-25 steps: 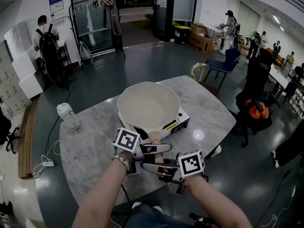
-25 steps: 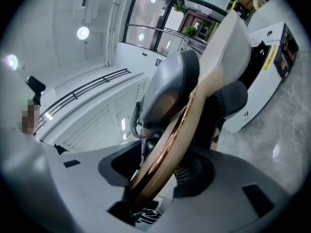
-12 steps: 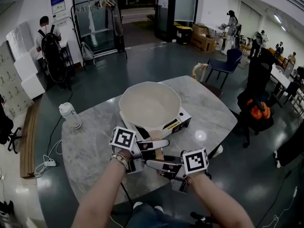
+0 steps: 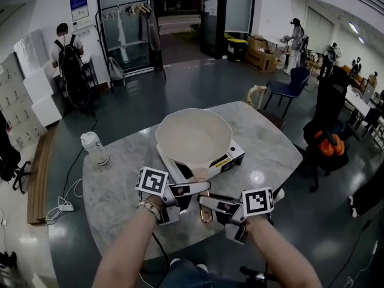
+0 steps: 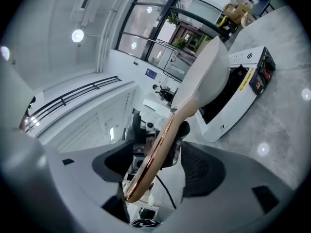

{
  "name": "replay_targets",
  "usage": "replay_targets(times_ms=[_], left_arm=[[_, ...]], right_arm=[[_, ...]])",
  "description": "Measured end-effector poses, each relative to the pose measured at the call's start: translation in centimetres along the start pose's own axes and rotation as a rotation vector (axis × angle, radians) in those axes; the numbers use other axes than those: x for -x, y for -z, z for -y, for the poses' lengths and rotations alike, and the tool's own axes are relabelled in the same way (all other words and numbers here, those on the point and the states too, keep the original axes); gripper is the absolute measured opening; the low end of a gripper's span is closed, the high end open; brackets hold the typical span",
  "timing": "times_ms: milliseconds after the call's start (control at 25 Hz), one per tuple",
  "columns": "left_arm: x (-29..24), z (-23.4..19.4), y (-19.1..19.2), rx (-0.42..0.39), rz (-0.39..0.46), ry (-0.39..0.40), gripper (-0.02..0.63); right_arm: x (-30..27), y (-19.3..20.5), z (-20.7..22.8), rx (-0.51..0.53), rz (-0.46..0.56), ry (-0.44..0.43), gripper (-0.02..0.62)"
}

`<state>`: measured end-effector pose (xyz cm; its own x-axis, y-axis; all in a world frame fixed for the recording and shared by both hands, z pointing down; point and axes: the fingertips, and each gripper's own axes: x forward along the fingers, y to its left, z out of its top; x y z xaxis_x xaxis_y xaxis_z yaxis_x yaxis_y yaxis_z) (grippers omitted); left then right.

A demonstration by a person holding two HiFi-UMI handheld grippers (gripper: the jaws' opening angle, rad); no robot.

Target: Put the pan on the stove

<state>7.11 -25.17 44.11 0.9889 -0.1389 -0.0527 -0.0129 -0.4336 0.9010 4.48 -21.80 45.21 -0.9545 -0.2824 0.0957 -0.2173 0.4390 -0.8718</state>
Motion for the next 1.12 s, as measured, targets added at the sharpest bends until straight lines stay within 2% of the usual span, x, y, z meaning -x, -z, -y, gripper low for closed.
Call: replay_targets(times_ms=[200, 440, 600, 680, 840, 960, 1040, 1120], left_arm=[[1.2, 0.5, -0.1, 0.015, 0.040, 0.000, 0.360], [3.8, 0.1, -0.7, -0.033, 0.080, -0.059, 0.360], [5.4, 0.9, -0.8, -0.024, 0.133, -0.050, 0.359], [6.2, 1.2, -1.1, -0.039, 0.163, -0.064, 0.348], [7.8, 1.0, -1.5, -0.141, 0.197, -0.148, 0.249], [9.1, 0.9, -1.9, -0.224, 0.224, -0.230, 0.183], [10.3, 1.0, -2.6, -0.275, 0.277, -0.290, 0.088], [11.7, 0.9, -3.5, -0.296, 0.352, -0.348, 0.039]], right_arm=[[1.8, -0.9, 0.8, -0.005, 0.028, 0.048, 0.299], [3.2, -2.2, 0.7, 0.022, 0.074, 0.036, 0.299], [3.9, -2.7, 0.9, 0.043, 0.093, 0.064, 0.297], [4.4, -3.1, 1.0, 0.059, 0.114, 0.086, 0.263], [5.4, -4.3, 1.1, 0.061, 0.196, 0.113, 0.164], [5.9, -4.8, 1.1, 0.105, 0.218, 0.151, 0.105], [6.3, -4.8, 1.5, 0.163, 0.209, 0.202, 0.065], [6.7, -5.1, 1.8, 0.218, 0.220, 0.237, 0.043]])
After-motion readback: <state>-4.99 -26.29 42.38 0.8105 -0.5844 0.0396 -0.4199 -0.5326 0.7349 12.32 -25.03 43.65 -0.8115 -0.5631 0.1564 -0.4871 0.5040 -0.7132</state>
